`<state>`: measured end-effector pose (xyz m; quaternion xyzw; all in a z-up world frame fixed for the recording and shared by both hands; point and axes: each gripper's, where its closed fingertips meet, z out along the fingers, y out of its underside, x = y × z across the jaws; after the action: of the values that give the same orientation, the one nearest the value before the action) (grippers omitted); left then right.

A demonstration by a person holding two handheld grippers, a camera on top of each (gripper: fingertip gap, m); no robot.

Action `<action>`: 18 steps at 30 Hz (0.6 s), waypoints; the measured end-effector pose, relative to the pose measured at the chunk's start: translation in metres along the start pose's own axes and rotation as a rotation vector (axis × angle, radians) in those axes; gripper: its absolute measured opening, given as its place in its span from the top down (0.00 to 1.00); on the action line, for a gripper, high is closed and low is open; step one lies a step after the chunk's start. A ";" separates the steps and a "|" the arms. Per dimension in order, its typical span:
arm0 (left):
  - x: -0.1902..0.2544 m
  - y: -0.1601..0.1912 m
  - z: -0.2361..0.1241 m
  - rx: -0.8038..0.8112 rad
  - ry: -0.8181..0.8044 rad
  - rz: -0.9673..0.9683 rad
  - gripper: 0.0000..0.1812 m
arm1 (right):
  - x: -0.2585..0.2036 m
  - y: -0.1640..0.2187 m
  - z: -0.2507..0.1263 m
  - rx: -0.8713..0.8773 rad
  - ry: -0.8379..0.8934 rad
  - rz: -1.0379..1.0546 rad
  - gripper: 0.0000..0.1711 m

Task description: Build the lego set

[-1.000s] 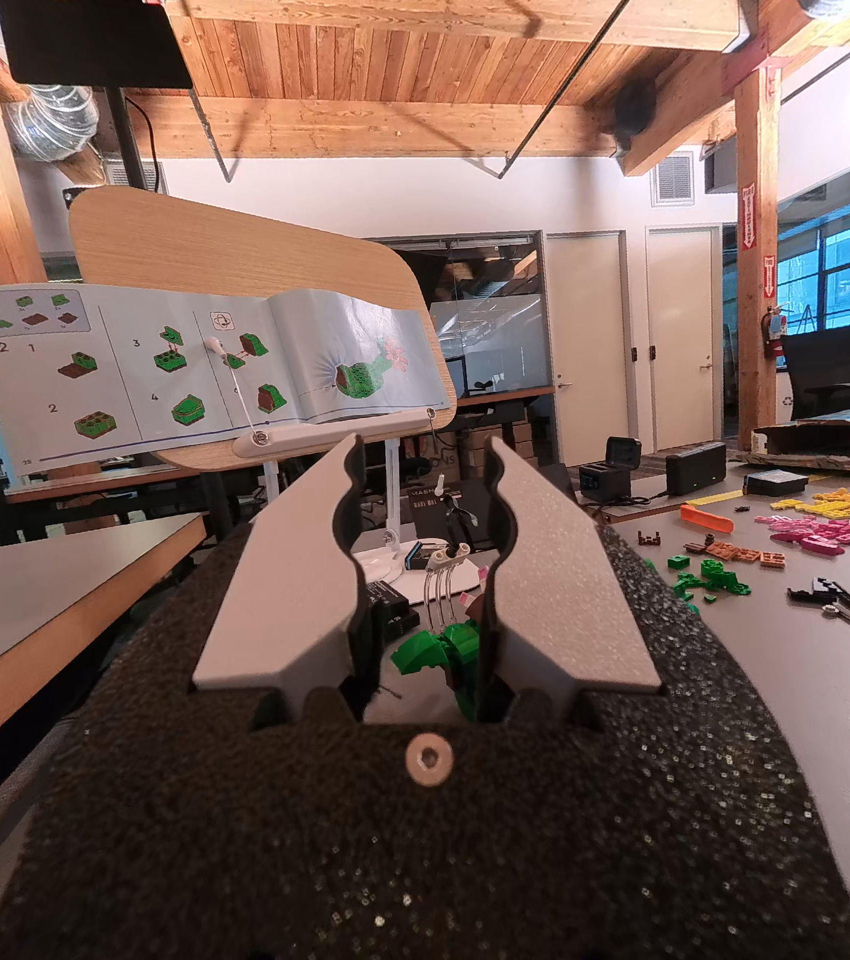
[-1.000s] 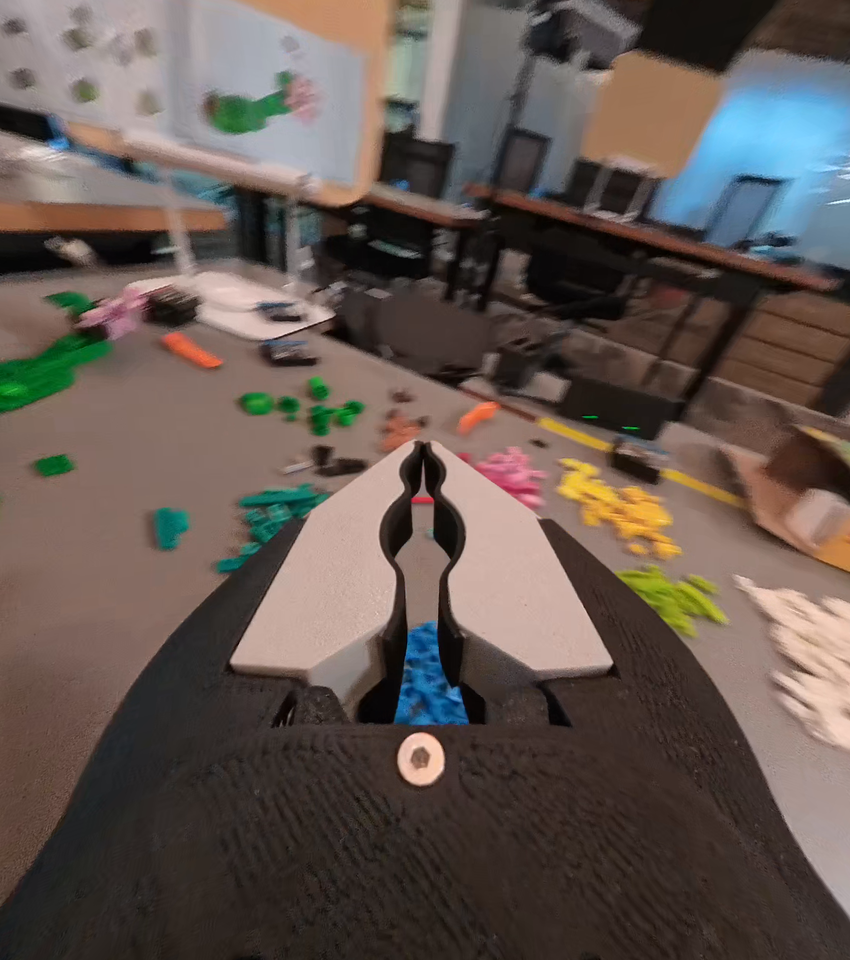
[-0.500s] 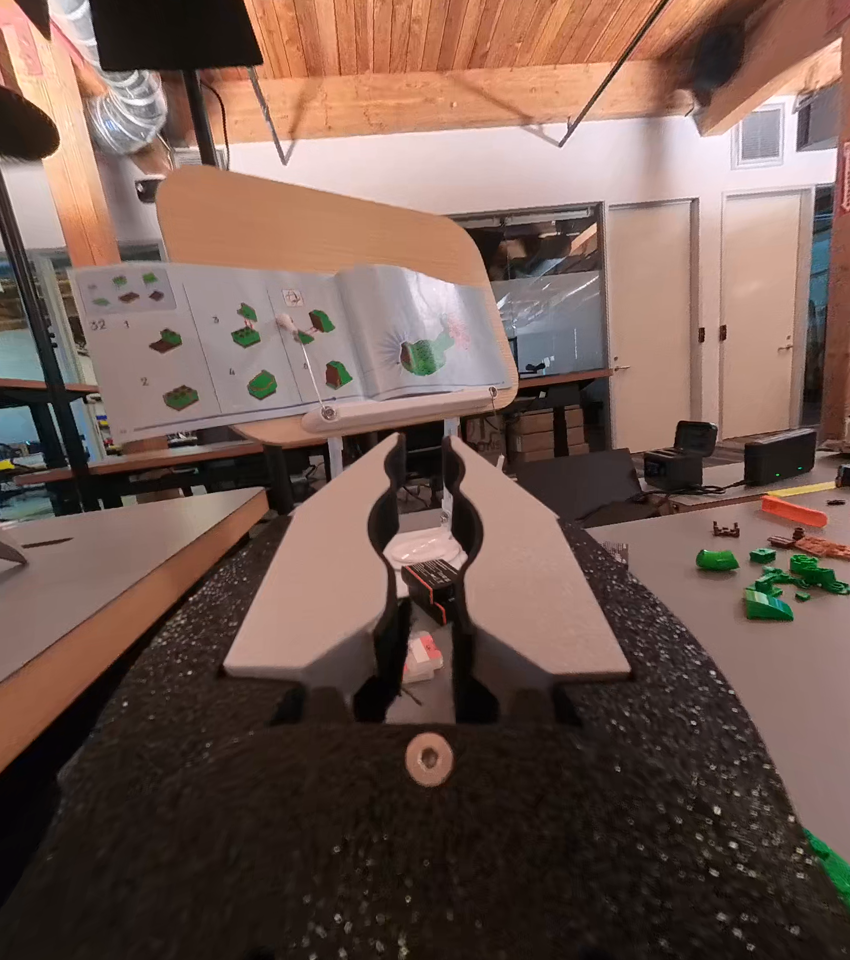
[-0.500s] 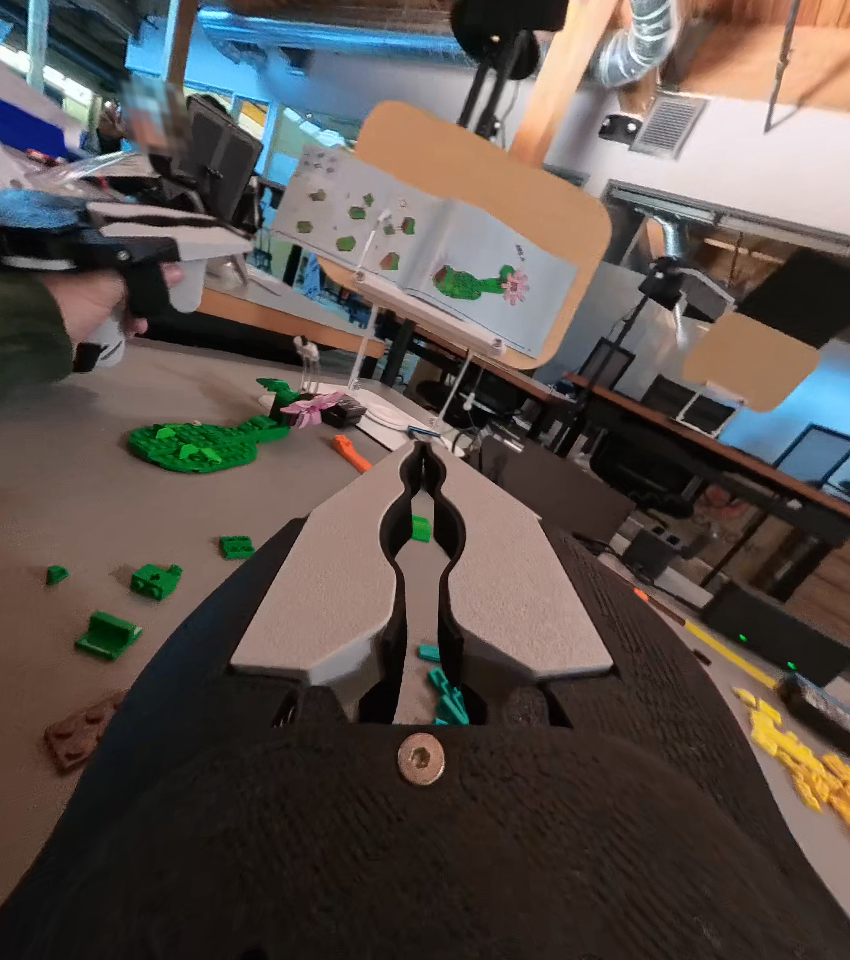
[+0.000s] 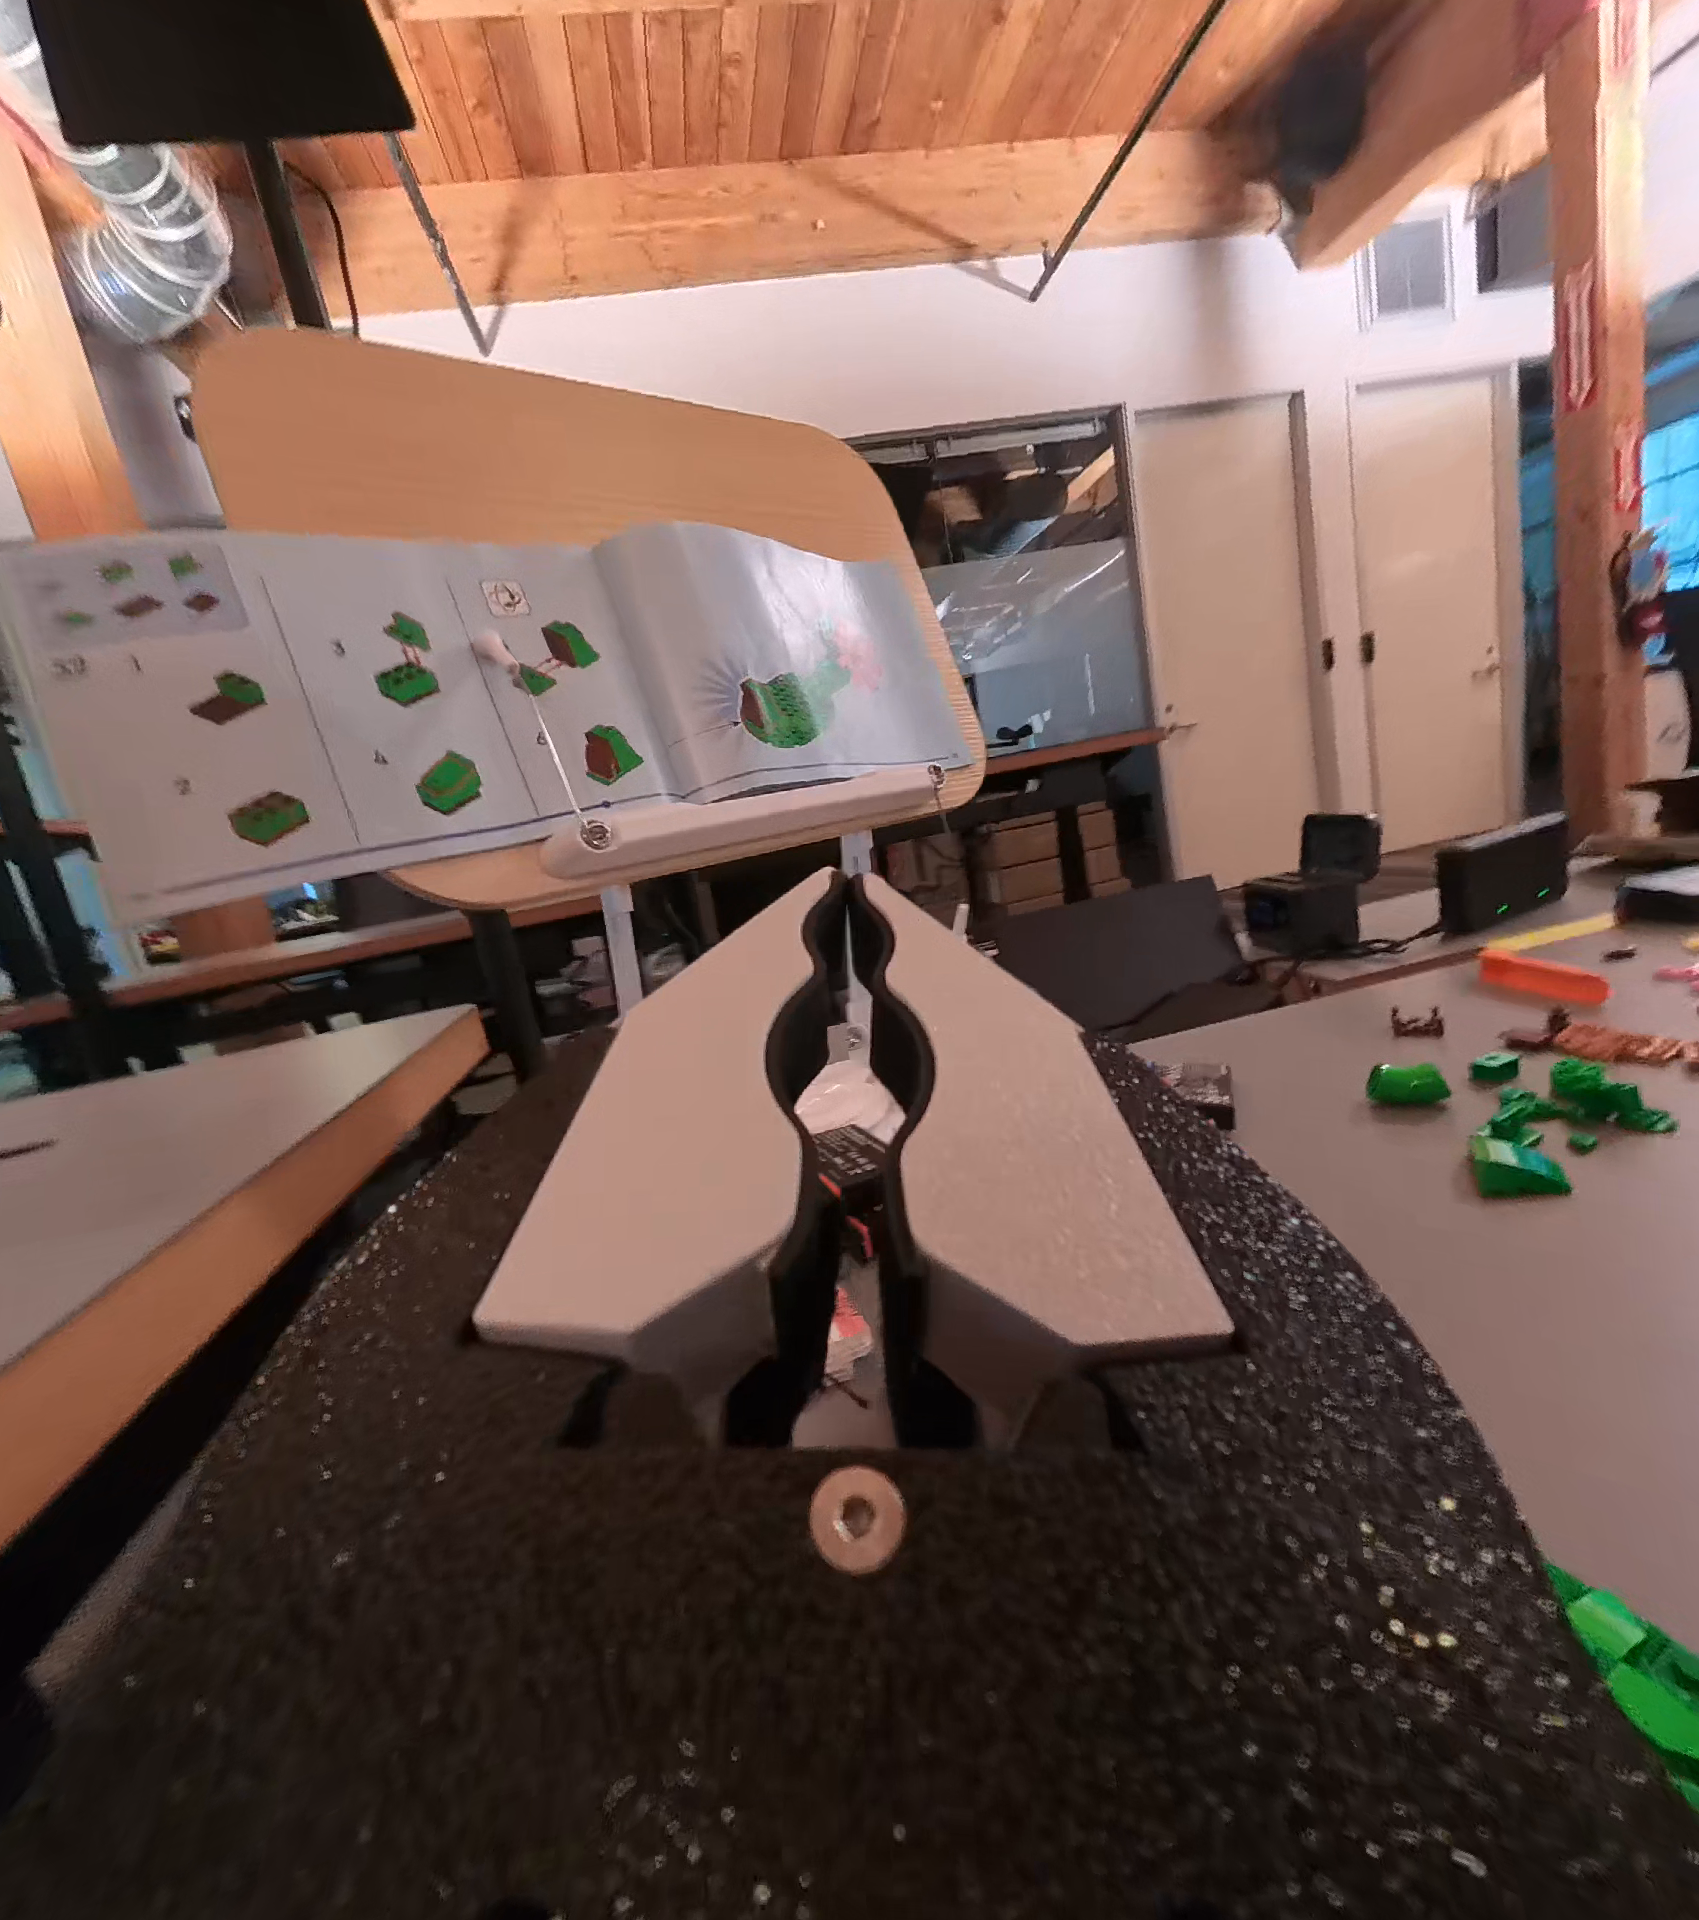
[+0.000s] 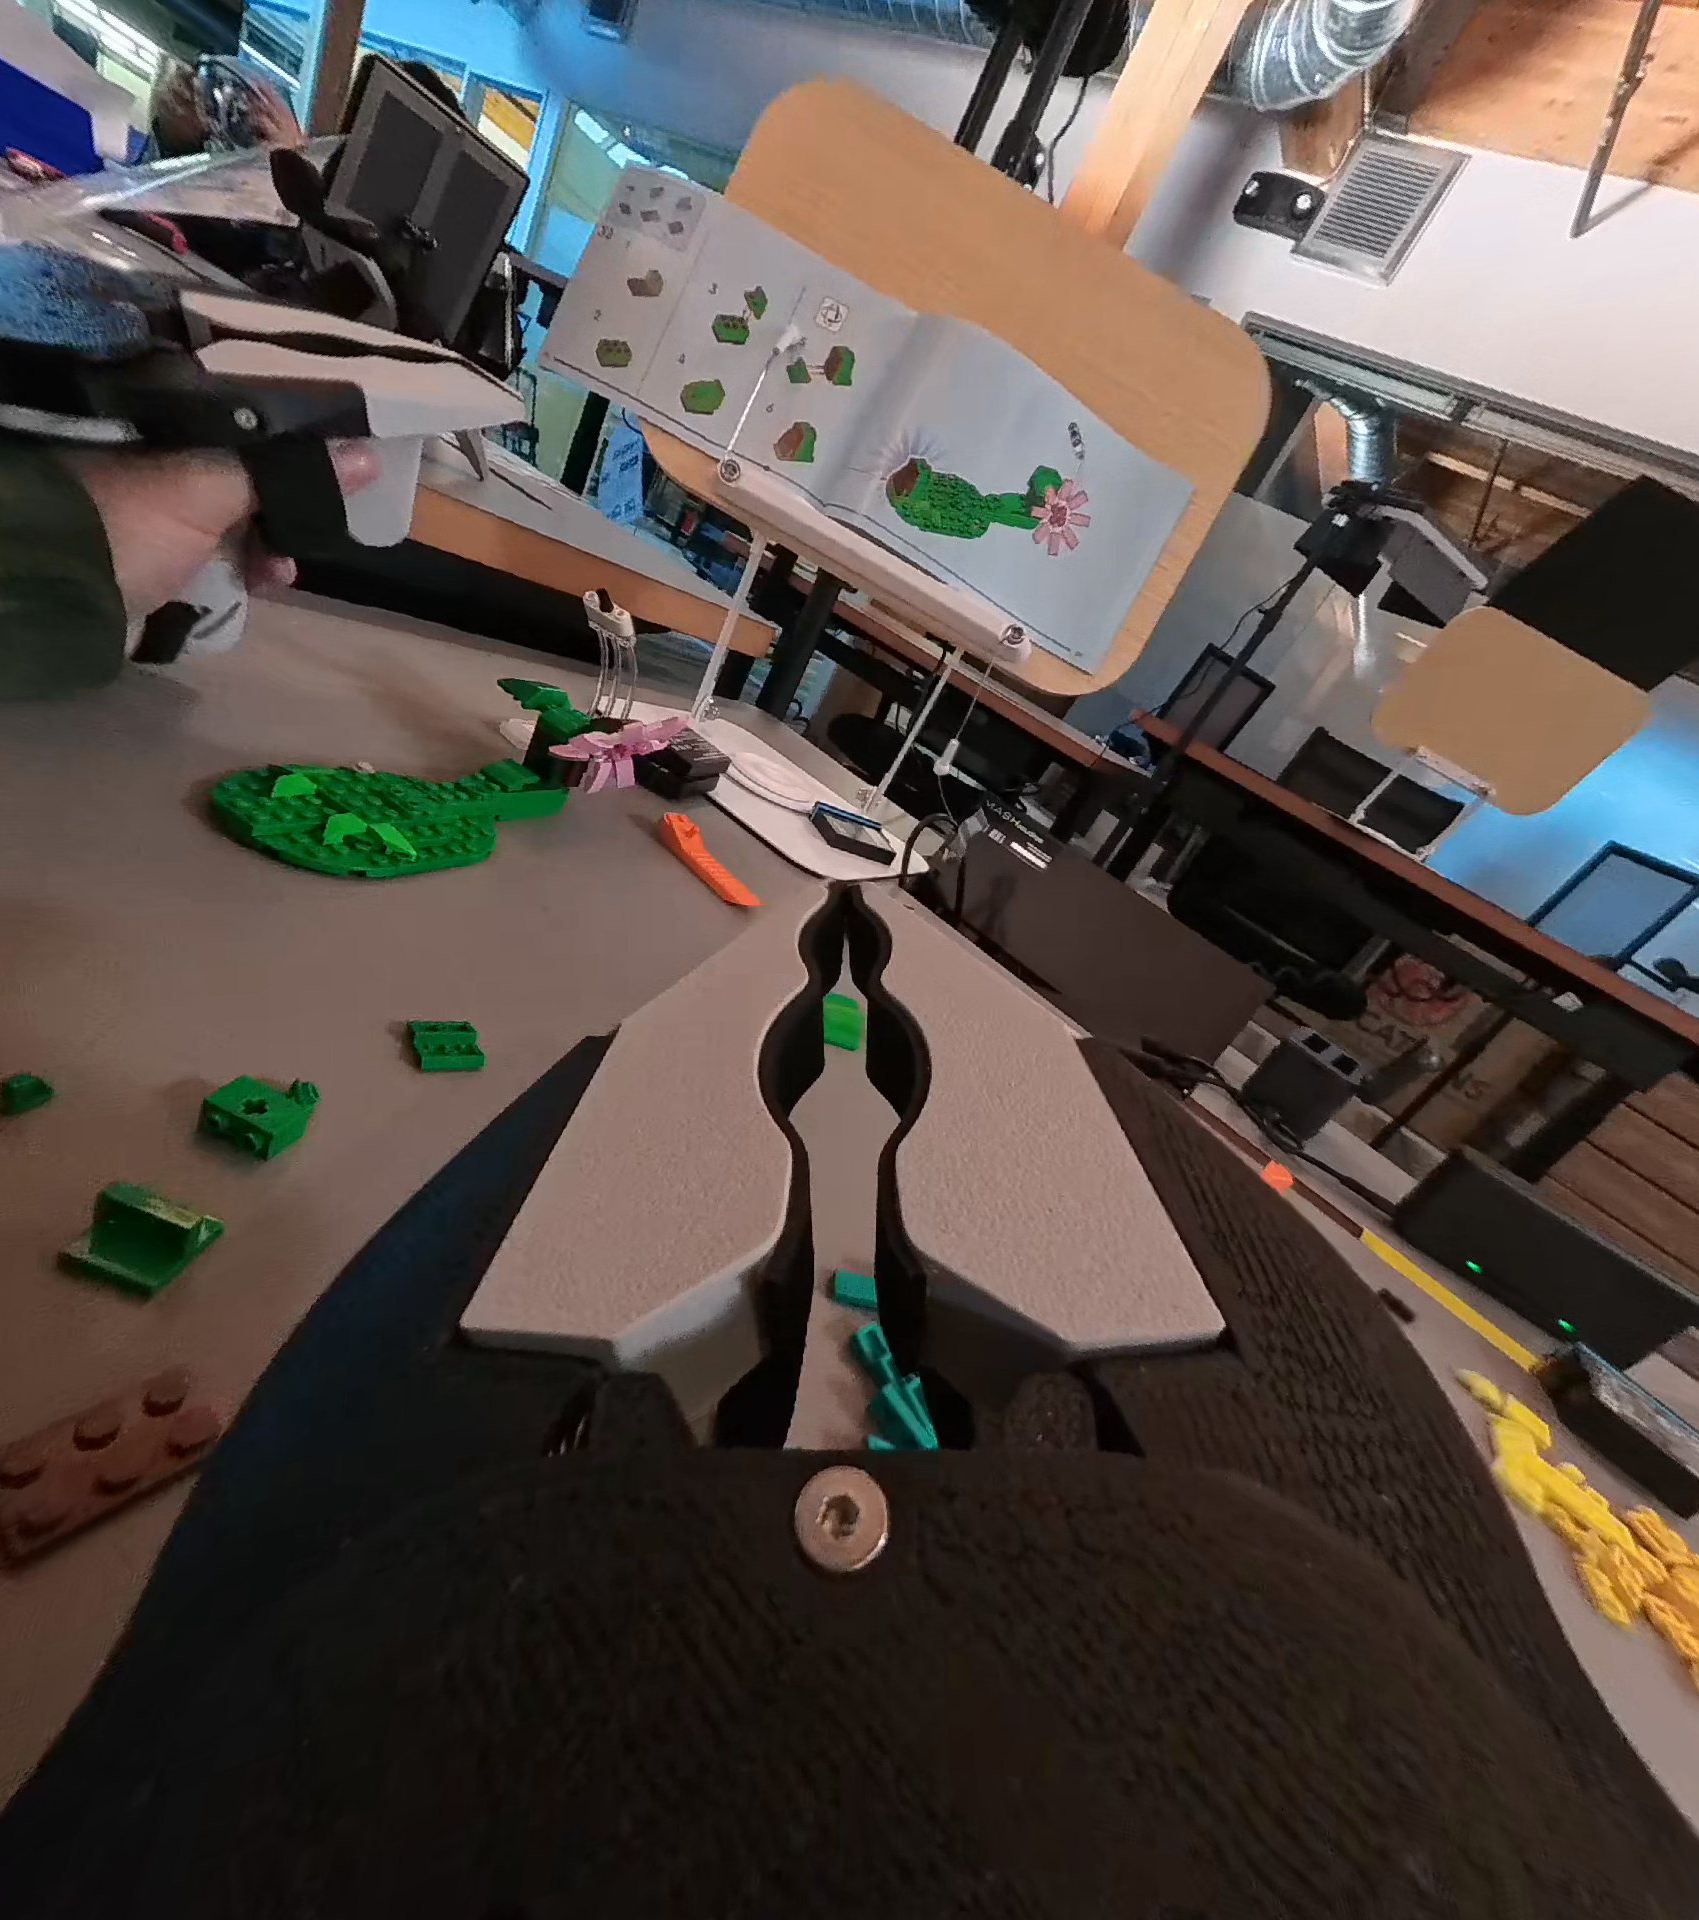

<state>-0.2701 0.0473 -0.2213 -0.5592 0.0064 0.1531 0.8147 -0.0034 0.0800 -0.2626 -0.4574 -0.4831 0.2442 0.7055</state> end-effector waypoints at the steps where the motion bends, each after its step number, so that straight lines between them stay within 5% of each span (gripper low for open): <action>1: 0.001 0.000 0.001 0.002 0.009 -0.013 1.00 | -0.001 0.000 0.001 -0.002 0.001 -0.011 1.00; 18: 0.020 -0.017 -0.004 0.069 0.102 -0.114 1.00 | -0.007 0.011 0.014 -0.075 0.000 -0.102 1.00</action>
<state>-0.2455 0.0429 -0.2106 -0.5375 0.0212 0.0772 0.8395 -0.0183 0.0853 -0.2745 -0.4582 -0.5147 0.1897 0.6994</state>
